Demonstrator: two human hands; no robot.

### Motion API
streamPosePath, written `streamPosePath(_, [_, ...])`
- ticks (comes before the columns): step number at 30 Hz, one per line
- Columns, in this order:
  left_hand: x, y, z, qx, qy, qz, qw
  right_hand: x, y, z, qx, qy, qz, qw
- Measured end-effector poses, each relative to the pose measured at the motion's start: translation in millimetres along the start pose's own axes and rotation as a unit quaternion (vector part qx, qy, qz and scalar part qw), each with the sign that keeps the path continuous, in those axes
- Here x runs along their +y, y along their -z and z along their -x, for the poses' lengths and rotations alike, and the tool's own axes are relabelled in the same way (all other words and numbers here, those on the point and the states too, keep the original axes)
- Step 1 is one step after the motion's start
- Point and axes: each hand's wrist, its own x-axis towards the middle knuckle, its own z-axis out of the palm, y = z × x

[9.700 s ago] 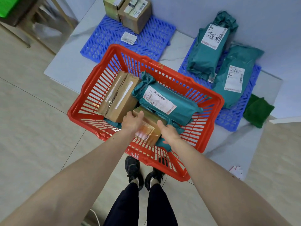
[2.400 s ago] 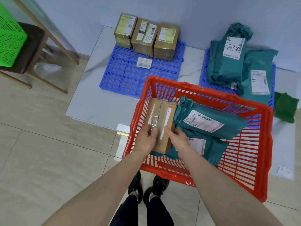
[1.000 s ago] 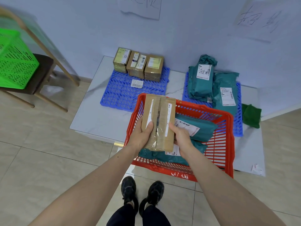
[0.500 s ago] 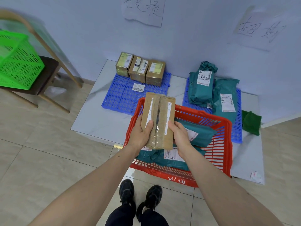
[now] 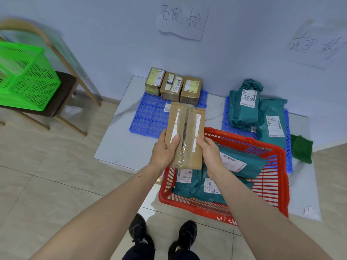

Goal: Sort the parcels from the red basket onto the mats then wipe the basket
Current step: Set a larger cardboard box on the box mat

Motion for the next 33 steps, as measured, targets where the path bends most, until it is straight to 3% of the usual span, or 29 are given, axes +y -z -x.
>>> streamPosePath(10, [15.5, 89.2, -50.7, -0.02, 0.025, -0.016, 0.999, -9.4, -96.1, -21.3, 0.034, 0.005, -0.002, 0.999])
streamPosePath(23, [15.6, 125.9, -147.9, -0.003, 0.06, -0.033, 0.998, -25.8, -162.5, -122.2, 0.038, -0.041, 0.065, 0.996])
streamPosePath(33, [-11.2, 169.1, -239.5, -0.058, 0.065, -0.067, 0.994, -8.2, -230.9, -189.3, 0.064, -0.106, 0.075, 0.989])
